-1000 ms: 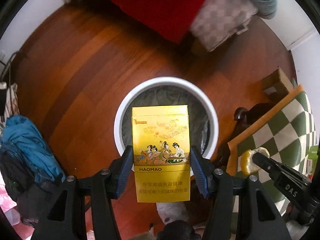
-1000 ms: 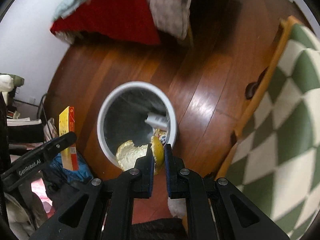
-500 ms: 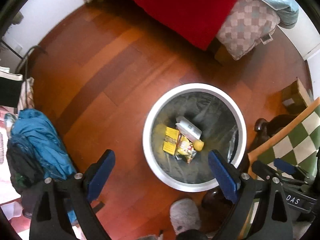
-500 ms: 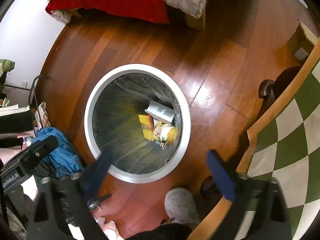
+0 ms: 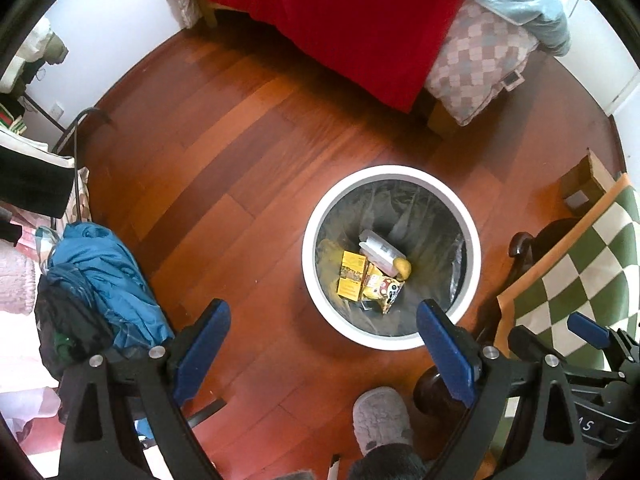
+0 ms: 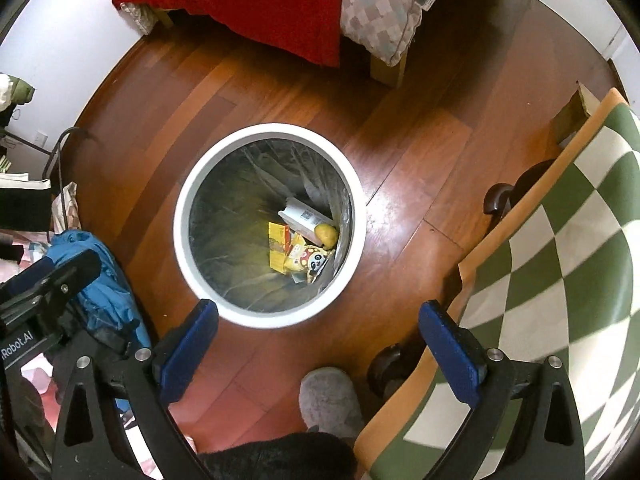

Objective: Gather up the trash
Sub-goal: 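Move both tools back over the table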

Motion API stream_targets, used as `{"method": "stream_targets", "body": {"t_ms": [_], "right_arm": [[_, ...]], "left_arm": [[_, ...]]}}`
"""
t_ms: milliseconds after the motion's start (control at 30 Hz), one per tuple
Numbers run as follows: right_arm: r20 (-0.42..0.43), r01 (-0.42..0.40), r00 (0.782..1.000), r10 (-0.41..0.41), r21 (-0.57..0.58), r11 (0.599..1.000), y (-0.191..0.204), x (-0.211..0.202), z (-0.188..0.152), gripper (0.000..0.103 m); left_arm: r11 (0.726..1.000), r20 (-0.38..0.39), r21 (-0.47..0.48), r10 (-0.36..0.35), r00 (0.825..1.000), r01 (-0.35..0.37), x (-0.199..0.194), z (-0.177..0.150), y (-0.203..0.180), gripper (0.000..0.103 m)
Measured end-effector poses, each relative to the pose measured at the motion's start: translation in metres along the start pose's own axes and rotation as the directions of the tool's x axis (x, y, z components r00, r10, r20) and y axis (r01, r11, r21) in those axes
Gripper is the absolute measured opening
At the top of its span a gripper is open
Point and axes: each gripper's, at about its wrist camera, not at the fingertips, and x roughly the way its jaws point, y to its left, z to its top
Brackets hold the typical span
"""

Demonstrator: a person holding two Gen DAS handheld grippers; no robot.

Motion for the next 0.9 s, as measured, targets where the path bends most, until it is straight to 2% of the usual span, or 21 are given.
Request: {"method": "stream_targets", "body": {"t_ms": [300,500,700,900], "right_arm": [[0.080,-0.004,0.997,0.004,0.001,1.000,-0.001,-0.059,-0.025,0.101],[0.166,-0.009,0.986,0.010,-0.007,1.000,-0.003,-0.114,-0.047,0.101],[0.275,-0.035,0.961,0.035,-0.006,0.999,-0.011,-0.179,-0.075,0.101],[0.354,-0.090,0.932,0.081,0.009,0.996,-0.026,-0.233,-0.109,0.101]], "left_arm": [[1.000,0.078,0.004,-0.011,0.997,0.011,-0.056,-0.018,0.000,0.095],[1.000,0.168,0.024,-0.018,0.986,0.014,-0.109,-0.034,-0.003,0.095],[0.999,0.258,0.032,-0.042,0.965,0.035,-0.163,-0.056,-0.006,0.095],[0.997,0.315,0.064,-0.054,0.948,0.036,-0.203,-0.079,-0.021,0.095]]}}
